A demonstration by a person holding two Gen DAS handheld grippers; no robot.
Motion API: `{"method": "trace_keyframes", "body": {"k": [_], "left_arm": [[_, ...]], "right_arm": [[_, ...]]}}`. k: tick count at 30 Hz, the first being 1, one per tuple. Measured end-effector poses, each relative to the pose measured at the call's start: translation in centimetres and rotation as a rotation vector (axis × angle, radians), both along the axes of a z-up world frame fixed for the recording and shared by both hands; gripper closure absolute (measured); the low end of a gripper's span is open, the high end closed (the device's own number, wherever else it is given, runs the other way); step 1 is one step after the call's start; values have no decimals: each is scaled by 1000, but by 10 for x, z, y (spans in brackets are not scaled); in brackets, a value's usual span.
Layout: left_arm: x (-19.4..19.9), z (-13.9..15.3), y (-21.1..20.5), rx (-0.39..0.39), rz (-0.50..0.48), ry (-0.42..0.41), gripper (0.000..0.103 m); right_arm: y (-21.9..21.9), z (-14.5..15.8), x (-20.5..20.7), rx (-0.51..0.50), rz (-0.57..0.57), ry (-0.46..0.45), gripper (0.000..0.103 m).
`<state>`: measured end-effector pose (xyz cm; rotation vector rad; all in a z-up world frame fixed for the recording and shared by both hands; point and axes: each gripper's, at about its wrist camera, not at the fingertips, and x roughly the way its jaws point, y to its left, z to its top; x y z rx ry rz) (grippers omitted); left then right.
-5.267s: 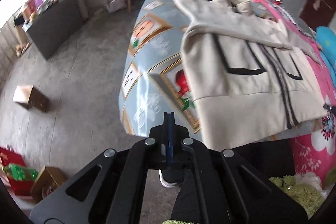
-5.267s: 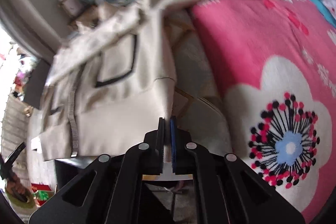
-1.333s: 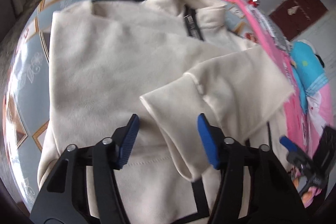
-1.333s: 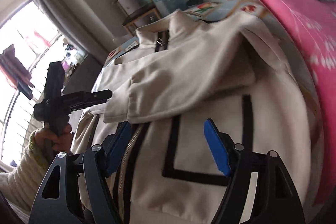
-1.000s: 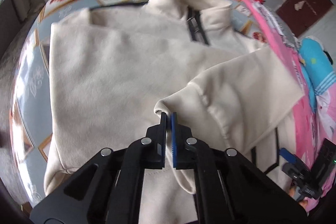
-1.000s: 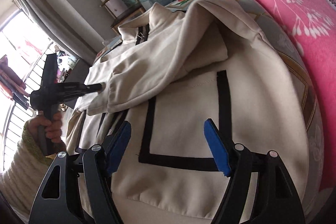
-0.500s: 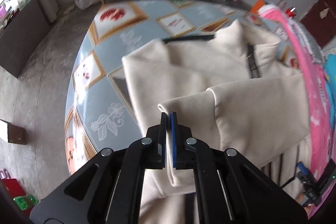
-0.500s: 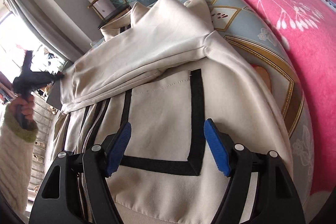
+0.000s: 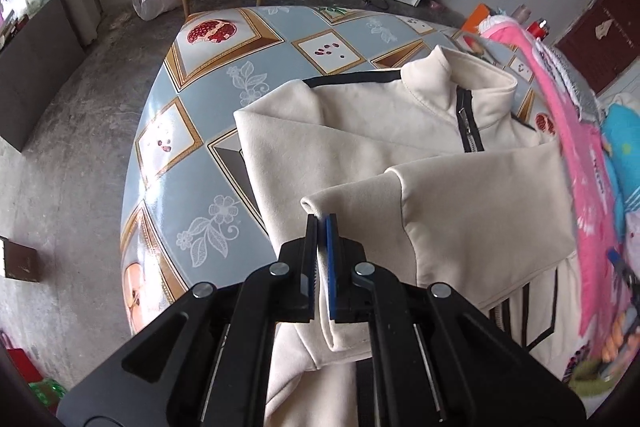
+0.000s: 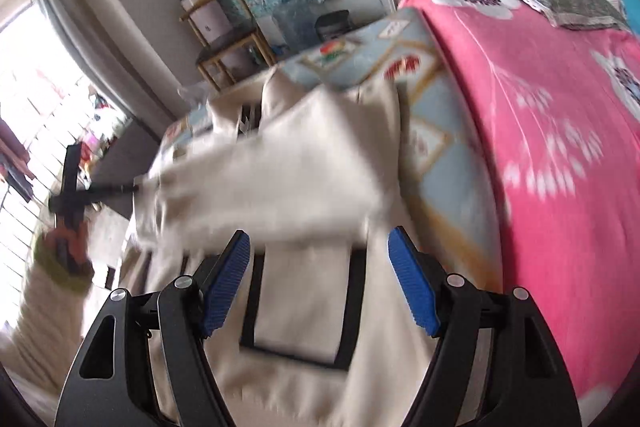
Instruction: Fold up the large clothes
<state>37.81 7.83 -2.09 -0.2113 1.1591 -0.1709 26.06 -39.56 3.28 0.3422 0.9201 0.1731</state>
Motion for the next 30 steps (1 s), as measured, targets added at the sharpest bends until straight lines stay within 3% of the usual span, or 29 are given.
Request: {"method": "trace_keyframes", "body": {"k": [3,6,9,13,18,21,22,23,27,30], "left_arm": [[2,-13,4,-18,19,36,99],[-4,-19,6,-72,24,35,98],[-12,-22,4,-106,2,51,87],[-18,-33,-1,-102,-21,90,79],[-17,-41,-8,-70,-20,89,78],[-20,-41,-17,-18,-21,54,80],[-22,-40,-20,14,-31,41,92],[-24,-39,-22,36,-45,37,98],[-42,-3,-20,46,-71,-61,98],[-40,-4,-12,66,-61,-43,98]], "right_arm": [[-16,-19,64,-1,-52,48,33],[-24,-44,117,-12,-101,120,46],[-29,-63,146,-17,-136,177,54],[-29,-75,158,4,-139,205,65],[-19,-78,166,-49,-124,203,70],[-10,-80,170,-141,-125,195,90],[-8,-79,170,-158,-128,181,96],[-9,-73,167,-158,-141,159,97],[-11,-41,144,-170,-181,25,98],[-14,-48,146,-202,-194,31,98]]}}
